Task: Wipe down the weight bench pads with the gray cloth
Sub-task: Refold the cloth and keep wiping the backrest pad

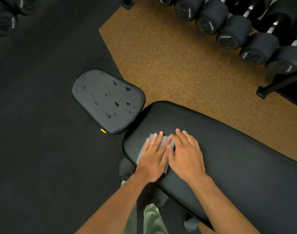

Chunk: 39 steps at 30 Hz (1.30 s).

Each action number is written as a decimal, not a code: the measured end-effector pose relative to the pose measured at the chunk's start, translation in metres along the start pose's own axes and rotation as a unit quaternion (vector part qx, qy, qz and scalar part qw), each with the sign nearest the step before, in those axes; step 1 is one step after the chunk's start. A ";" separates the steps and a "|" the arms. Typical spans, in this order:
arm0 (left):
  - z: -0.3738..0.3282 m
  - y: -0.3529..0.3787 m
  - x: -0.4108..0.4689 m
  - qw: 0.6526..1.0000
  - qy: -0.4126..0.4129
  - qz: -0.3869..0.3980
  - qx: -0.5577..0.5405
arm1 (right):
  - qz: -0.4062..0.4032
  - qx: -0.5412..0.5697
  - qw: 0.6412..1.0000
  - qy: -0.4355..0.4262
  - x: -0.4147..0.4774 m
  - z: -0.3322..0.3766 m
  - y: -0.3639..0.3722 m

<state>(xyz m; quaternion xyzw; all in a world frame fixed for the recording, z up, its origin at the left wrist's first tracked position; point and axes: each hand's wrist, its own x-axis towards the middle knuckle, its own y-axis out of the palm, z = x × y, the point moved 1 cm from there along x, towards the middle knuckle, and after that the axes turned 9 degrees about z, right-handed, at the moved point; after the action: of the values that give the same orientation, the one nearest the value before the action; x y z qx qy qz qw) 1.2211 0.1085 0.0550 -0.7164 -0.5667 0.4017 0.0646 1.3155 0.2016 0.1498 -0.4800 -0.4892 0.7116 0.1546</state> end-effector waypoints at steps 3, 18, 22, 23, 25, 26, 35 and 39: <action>0.031 -0.016 0.043 0.998 -0.061 -0.009 0.005 | 0.001 -0.004 1.000 -0.012 0.008 0.012 0.008; 0.098 -0.012 0.045 0.969 -0.190 -0.107 -0.113 | 0.018 0.014 1.000 -0.016 0.041 0.040 0.009; 0.097 0.004 0.024 0.924 -0.294 -0.145 -0.194 | 0.018 0.017 1.000 -0.016 0.040 0.035 0.006; 0.091 0.002 0.028 0.908 -0.334 -0.142 -0.211 | 0.019 0.015 1.000 -0.016 0.039 0.033 0.006; 0.074 -0.013 0.047 0.864 -0.425 -0.116 -0.245 | 0.019 0.015 1.000 -0.012 0.037 0.030 0.007; 0.063 -0.024 0.061 0.842 -0.460 -0.097 -0.265 | 0.017 0.016 1.000 -0.009 0.036 0.028 0.008; -0.019 -0.066 0.173 0.944 -0.253 -0.108 -0.183 | -0.018 0.070 0.996 0.055 0.048 -0.009 -0.004; 0.005 -0.075 0.195 0.979 -0.044 -0.090 -0.175 | -0.040 0.073 0.994 0.070 0.059 -0.022 -0.011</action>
<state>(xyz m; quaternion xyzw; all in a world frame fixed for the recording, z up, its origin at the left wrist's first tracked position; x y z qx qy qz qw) 1.1680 0.3012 -0.0055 -0.6442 -0.6929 0.3199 -0.0509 1.3026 0.2597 0.1268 -0.4958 -0.4425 0.7038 0.2513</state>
